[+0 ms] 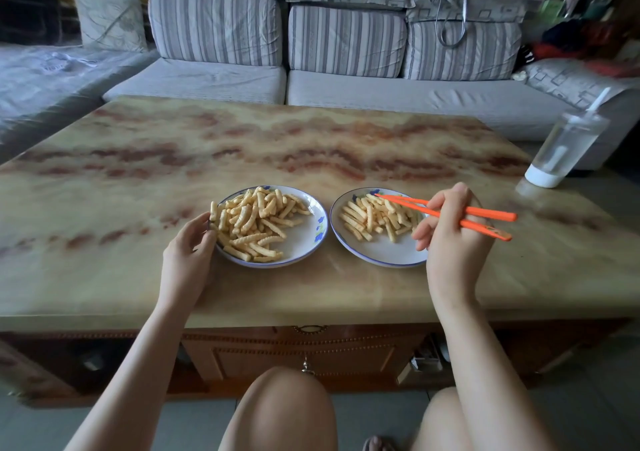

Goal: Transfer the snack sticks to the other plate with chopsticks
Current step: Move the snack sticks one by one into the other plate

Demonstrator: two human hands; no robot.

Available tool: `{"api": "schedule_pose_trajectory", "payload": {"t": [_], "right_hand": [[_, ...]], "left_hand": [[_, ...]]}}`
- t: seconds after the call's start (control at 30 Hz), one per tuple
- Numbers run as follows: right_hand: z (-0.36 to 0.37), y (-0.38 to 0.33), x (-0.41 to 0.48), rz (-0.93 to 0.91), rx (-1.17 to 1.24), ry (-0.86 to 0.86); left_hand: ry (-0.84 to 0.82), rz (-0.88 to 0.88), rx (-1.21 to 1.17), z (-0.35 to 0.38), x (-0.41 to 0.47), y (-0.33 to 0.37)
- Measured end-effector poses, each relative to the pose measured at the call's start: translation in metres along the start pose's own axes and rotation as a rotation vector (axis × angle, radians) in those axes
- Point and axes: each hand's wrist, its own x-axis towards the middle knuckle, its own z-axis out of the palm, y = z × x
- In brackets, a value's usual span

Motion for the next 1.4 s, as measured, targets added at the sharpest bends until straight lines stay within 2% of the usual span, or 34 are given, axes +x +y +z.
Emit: {"api": "schedule_pose_trajectory", "payload": {"t": [0.23,0.4,0.8,1.13,1.4], "right_hand": [[0.026,-0.01,-0.014,0.103,0.209,-0.217],[0.037,-0.01,-0.023,0.131,0.193,-0.435],[0.053,-0.003,-0.03,0.208,0.144,-0.525],[0.037,0.0,-0.02,0.199,0.165,-0.321],[0.0,-0.001,0.004,0.123,0.159,-0.027]], "left_hand": [[0.003,0.006,0.004,0.0,0.001,-0.002],[0.001,0.02,0.008,0.0,0.002,-0.003],[0.002,0.023,-0.003,0.0,0.002,-0.003],[0.002,0.029,0.006,0.0,0.003,-0.004],[0.003,0.021,0.005,0.0,0.002,-0.002]]}}
